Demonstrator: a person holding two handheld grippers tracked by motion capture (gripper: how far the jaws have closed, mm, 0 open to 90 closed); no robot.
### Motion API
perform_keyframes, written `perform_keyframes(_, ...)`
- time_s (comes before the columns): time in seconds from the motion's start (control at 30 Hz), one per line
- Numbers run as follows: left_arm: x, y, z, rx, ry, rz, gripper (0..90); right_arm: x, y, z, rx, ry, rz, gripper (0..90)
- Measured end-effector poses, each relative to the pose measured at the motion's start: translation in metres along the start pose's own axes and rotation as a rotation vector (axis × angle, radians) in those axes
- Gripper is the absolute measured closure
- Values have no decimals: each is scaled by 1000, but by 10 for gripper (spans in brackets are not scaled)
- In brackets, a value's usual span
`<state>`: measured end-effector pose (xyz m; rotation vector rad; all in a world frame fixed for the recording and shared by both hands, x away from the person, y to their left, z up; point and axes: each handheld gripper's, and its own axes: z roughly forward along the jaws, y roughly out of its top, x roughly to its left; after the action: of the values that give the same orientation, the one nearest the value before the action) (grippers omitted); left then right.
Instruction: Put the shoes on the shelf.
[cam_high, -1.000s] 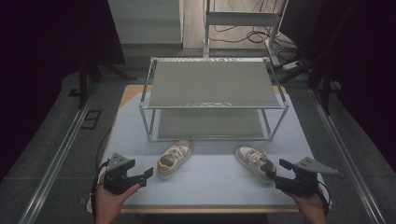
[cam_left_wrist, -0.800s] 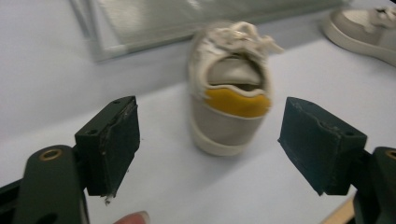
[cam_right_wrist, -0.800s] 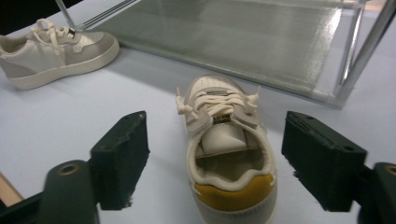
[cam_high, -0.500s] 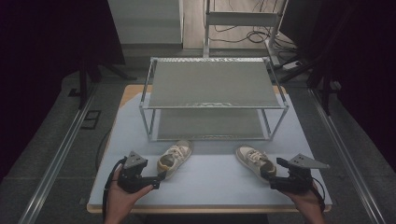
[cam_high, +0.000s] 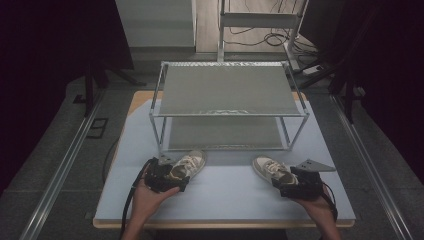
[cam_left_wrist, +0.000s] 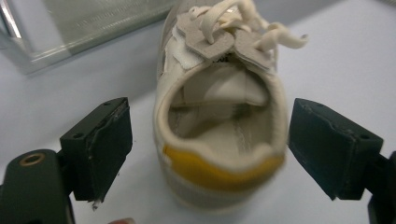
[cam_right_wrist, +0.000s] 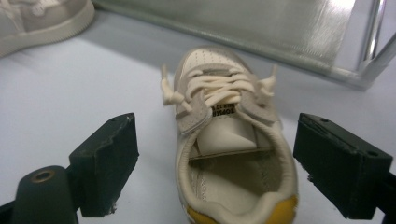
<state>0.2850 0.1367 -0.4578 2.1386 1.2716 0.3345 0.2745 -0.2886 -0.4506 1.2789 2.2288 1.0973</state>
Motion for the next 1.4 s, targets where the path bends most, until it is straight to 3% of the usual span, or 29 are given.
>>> perform_keyframes(0.13, 2, 3, 9, 30, 14, -3, 145, 0, 1, 9, 36, -39, -14, 138)
perform_keyframes(0.33, 2, 3, 18, 46, 9, -2, 151, -4, 0, 29, 88, -38, -4, 157)
perform_keyframes(0.47, 0, 2, 27, 63, 8, -3, 205, -5, -6, 42, 127, -45, -2, 214)
perform_keyframes(0.53, -1, 1, 28, 47, -2, -4, 261, -5, -6, 41, 110, -46, -8, 236)
perform_keyframes(0.83, -6, -3, 26, 14, 30, 18, 292, -4, -7, 38, 92, -37, -14, 275)
perform_keyframes(0.97, -9, -2, 18, -31, 18, 14, 294, -3, -5, 34, 69, -48, -15, 278)
perform_keyframes(1.13, -14, 6, 11, -63, 6, 16, 294, -1, 3, 26, 28, -32, -8, 278)
perform_keyframes(1.17, -16, 9, 12, -54, -2, 26, 294, 0, 5, 25, 20, -12, -6, 278)
perform_keyframes(1.4, -21, 23, 19, -63, -12, 41, 294, 3, 18, 29, -4, -6, -4, 278)
